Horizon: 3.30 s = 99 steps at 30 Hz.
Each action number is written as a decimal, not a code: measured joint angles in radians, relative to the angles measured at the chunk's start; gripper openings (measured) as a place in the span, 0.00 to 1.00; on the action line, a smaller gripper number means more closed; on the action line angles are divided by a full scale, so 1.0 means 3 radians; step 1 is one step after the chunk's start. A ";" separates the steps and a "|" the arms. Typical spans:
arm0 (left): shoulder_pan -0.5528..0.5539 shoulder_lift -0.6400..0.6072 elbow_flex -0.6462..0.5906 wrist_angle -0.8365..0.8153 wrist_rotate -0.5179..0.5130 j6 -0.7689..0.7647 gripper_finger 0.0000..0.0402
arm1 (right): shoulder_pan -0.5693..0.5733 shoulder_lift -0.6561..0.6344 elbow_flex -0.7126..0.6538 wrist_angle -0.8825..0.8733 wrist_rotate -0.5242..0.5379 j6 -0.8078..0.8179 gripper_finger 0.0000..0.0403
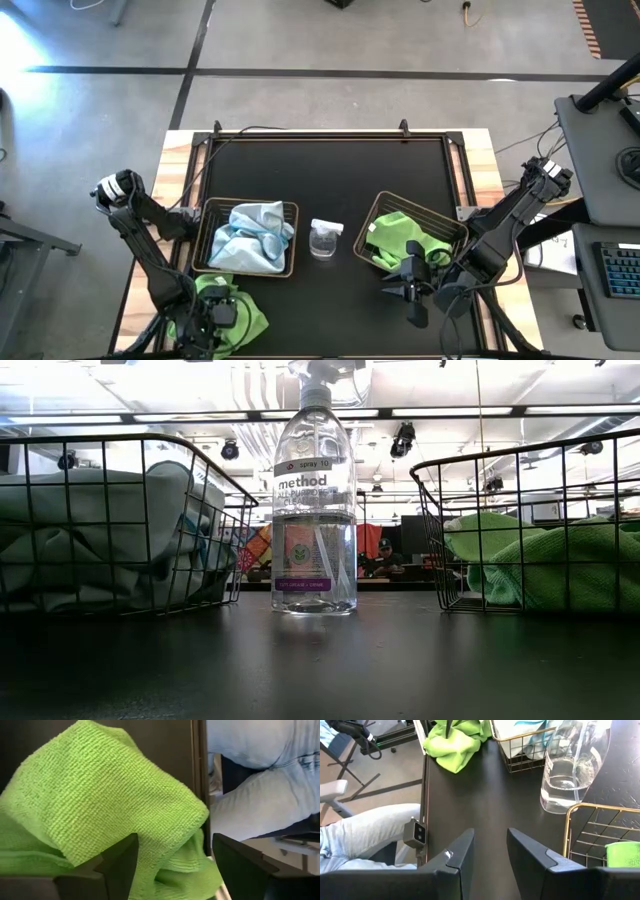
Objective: Sort microfiber towel by color & place in baskets
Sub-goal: Put the green microfiber towel into the right wire basket
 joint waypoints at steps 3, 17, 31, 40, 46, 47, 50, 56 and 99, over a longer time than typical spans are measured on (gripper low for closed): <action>0.0001 0.0000 -0.0078 0.0008 -0.0073 0.0004 0.60 | 0.0000 0.0000 0.0000 -0.0001 0.0000 -0.0002 0.27; 0.0003 0.0000 -0.0440 0.0035 -0.0182 -0.0083 0.61 | 0.0000 0.0000 0.0000 0.0000 0.0000 0.0003 0.27; 0.0003 0.0000 -0.0430 0.0187 -0.0028 -0.0125 0.51 | 0.0000 0.0000 0.0000 0.0000 0.0001 0.0003 0.27; 0.0001 0.0000 -0.0430 0.0232 0.0099 -0.0149 0.21 | 0.0000 0.0000 0.0000 0.0001 0.0003 0.0004 0.27; 0.0001 0.0000 -0.0428 0.0235 0.0100 -0.0150 0.02 | 0.0000 0.0000 0.0000 0.0000 0.0004 0.0004 0.27; 0.0001 0.0000 -0.0428 0.0235 0.0100 -0.0151 0.01 | 0.0000 0.0000 0.0000 0.0000 0.0005 0.0004 0.27; 0.0003 -0.0001 -0.0428 0.0239 0.0120 -0.0173 0.01 | 0.0000 0.0000 0.0000 0.0000 0.0005 0.0004 0.27; 0.0003 0.0000 -0.0377 0.0242 0.0351 -0.0292 0.00 | 0.0000 0.0000 0.0000 0.0000 0.0008 0.0005 0.27; 0.0000 0.0001 0.2671 -0.3010 -0.0586 -0.0048 0.00 | 0.0000 0.0000 0.0000 0.0000 0.0014 0.0005 0.27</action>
